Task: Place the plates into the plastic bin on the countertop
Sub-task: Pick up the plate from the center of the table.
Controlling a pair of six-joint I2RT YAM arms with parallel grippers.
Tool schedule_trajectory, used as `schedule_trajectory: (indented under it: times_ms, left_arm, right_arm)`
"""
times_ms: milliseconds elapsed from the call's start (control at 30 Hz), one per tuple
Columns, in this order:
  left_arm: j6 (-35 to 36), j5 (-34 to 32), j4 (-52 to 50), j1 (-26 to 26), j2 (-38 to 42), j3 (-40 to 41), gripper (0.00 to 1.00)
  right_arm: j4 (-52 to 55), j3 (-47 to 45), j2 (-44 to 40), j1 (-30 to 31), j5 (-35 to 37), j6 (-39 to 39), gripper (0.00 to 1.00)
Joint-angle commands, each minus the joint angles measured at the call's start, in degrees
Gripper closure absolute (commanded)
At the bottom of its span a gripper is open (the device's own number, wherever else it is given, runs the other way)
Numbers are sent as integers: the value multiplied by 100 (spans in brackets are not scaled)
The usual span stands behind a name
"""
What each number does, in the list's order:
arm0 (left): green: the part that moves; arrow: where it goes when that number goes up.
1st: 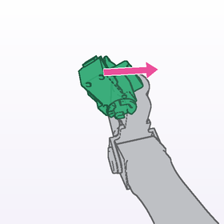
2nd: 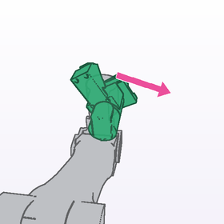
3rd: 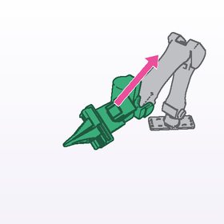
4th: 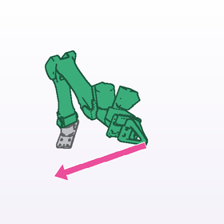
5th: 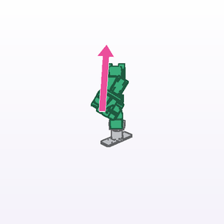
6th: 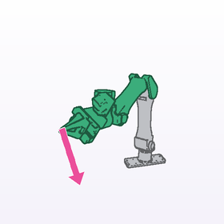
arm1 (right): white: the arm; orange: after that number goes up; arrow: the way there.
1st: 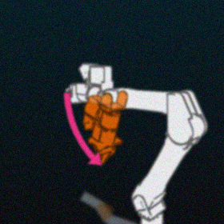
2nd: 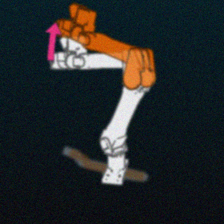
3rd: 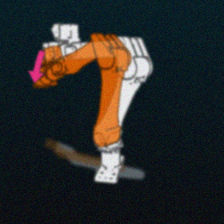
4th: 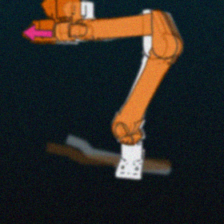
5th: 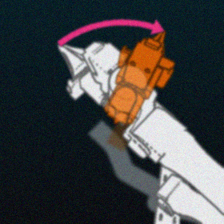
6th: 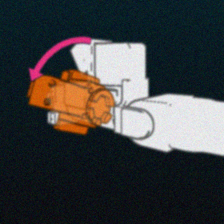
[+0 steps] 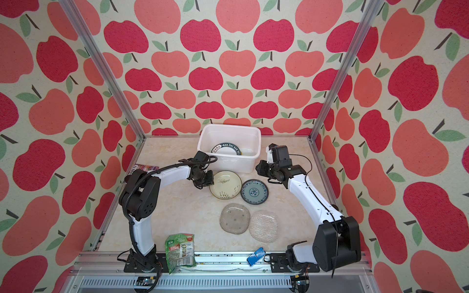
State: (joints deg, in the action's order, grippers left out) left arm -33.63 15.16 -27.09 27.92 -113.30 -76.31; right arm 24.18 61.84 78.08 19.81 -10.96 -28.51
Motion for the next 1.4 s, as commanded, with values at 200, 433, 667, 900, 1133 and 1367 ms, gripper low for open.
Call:
schedule_trajectory:
  times_ms: [200, 433, 667, 900, 1133, 1367]
  left_arm:
    - [30, 107, 173, 11, -272, -87, 98]
    - [39, 126, 187, 3, -128, 13, 100]
    - [-43, 355, 502, -161, 848, 439, 100]
    - [77, 641, -3, -290, 1638, 134, 100]
    - [231, 616, -935, -164, 2288, -610, 100]
    - [229, 432, -1572, -204, 2587, -1379, 100]
  right_arm:
    - [-37, 175, 171, -112, -56, 50, 72]
    - [-98, 451, 351, -145, -218, 65, 71]
    - [-80, 891, 512, -178, 173, 118, 61]
    - [-54, 1541, 1148, -440, 122, 4, 56]
    - [-265, 1982, 1940, -601, -406, -231, 55]
    - [-267, 2390, 2487, -584, -672, -317, 58]
